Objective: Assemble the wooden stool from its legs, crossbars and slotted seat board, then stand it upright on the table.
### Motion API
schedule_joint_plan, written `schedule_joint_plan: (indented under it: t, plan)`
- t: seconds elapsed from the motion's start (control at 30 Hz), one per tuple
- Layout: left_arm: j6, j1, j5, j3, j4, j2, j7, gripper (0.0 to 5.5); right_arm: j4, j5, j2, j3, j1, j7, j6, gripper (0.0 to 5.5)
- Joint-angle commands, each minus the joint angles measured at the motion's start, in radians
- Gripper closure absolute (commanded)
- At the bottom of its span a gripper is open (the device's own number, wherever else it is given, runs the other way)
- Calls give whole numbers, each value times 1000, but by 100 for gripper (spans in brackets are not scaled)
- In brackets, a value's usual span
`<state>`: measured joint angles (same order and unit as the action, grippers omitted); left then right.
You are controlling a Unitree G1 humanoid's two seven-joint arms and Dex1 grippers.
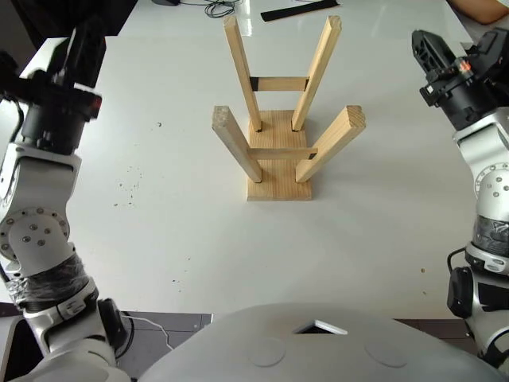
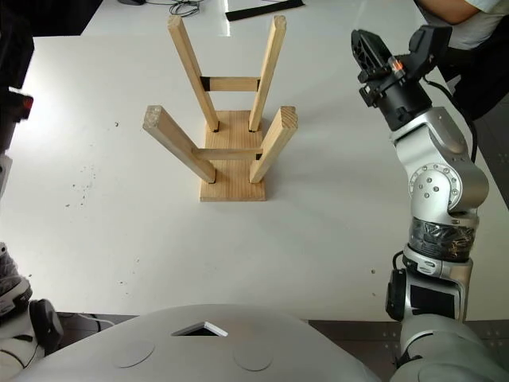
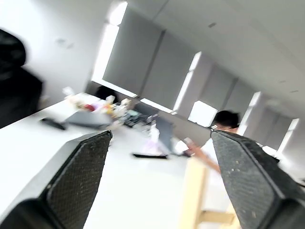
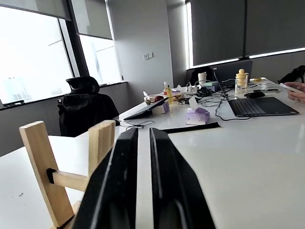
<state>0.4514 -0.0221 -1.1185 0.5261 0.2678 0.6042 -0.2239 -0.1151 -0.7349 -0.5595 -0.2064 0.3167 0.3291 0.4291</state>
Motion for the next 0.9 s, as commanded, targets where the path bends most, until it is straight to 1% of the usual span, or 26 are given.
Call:
schedule_joint_plan:
  t: [0.03,0.1,0.13,0.2,0.27,0.37,0.43,0.5,0.53,0.6,0.67,0.8,0.9]
  plan:
    - [-60,389,345,-192,-146,162,-377,223,266,276,18,157,-9,74,-174,550]
    - [-103,478,474,-333,-63,242,-523,261,433,357,56,212,64,127,-247,550]
    - [-107,479,499,-371,-21,265,-574,278,517,394,72,238,106,153,-283,550]
    - [-75,405,486,-403,65,262,-609,308,669,471,97,297,190,223,-351,550]
    - [-23,294,439,-427,144,205,-568,346,758,517,114,339,242,313,-406,550]
    - [68,181,380,-513,273,92,-464,401,826,556,137,403,299,513,-466,550]
    - [99,170,391,-570,322,53,-423,434,846,575,142,432,322,621,-498,550]
    - [116,182,415,-601,329,35,-405,459,857,597,140,453,339,697,-525,550]
    - [120,191,429,-612,328,35,-403,483,865,612,139,461,349,722,-541,550]
    - [129,200,443,-622,318,27,-397,507,878,629,145,468,369,763,-564,550]
    - [129,183,464,-641,286,7,-390,545,888,639,157,467,387,779,-584,550]
    - [127,111,537,-690,191,-53,-361,548,966,700,189,489,449,783,-646,550]
    - [122,74,572,-709,150,-90,-351,548,1020,729,204,502,479,819,-684,550]
